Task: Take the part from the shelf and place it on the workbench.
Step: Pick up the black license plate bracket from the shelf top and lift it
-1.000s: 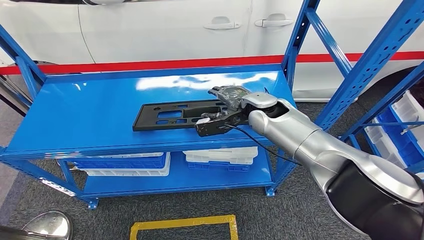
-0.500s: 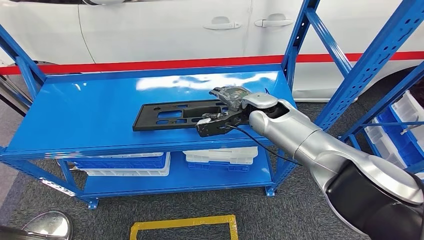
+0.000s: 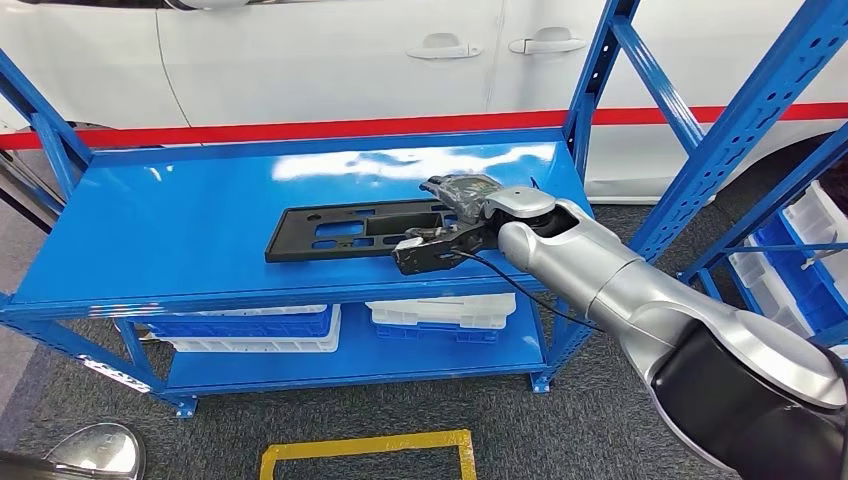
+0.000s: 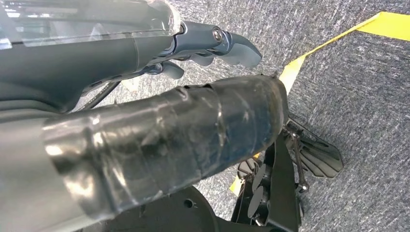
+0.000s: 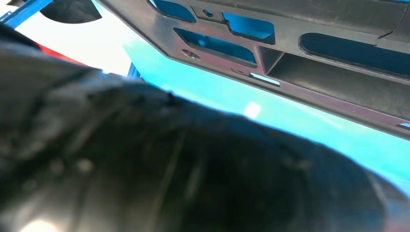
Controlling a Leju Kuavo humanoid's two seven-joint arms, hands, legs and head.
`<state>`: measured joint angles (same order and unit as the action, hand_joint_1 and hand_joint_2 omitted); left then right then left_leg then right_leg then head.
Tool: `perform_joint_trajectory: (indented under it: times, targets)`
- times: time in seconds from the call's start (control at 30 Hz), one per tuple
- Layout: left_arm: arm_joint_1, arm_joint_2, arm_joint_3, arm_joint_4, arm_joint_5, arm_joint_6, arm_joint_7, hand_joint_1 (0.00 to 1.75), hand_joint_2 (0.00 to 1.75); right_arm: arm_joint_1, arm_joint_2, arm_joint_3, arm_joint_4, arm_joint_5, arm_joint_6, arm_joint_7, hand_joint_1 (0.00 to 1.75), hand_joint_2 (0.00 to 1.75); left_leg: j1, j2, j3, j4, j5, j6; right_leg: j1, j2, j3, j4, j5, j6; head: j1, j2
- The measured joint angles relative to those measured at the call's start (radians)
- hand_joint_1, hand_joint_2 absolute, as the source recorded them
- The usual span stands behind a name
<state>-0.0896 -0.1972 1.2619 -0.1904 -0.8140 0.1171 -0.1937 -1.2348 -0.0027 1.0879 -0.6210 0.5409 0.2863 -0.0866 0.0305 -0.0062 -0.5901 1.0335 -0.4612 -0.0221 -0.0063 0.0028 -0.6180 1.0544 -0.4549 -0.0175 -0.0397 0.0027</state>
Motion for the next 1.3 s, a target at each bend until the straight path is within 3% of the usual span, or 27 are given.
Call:
perform_joint_trajectory:
  times: [1.3]
  targets:
    - [-0.002, 0.0, 0.001, 0.0, -0.006, -0.007, 0.003, 0.0, 0.0, 0.045, 0.021, 0.017, 0.04, 0.0, 0.001, -0.019, 0.0, 0.0, 0.0, 0.0, 0.0, 0.0, 0.0, 0.0, 0.0, 0.0, 0.0, 0.0, 0.0, 0.0, 0.0, 0.0]
